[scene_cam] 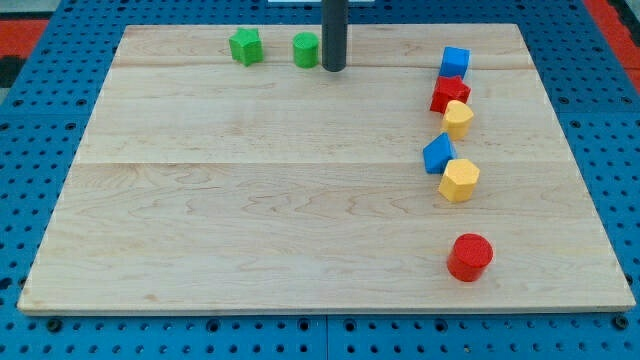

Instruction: Place the cube below the green star

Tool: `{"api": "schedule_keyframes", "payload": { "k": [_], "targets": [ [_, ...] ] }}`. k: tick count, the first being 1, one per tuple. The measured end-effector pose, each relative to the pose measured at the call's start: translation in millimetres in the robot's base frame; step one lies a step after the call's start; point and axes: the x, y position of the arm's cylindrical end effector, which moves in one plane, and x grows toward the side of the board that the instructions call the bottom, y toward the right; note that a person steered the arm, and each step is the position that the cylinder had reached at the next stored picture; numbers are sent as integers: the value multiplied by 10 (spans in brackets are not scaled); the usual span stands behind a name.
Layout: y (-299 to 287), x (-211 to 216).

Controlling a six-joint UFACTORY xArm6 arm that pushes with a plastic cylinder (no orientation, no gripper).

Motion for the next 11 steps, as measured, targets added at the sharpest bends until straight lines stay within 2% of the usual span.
{"api": "schedule_keyframes", "payload": {
  "k": [2, 3, 4, 6, 7, 11],
  "targets": [
    [1370, -522],
    [1924, -267],
    [1645, 287],
    [1003, 298],
    [151, 298],
    [-1378, 298]
  ]
}}
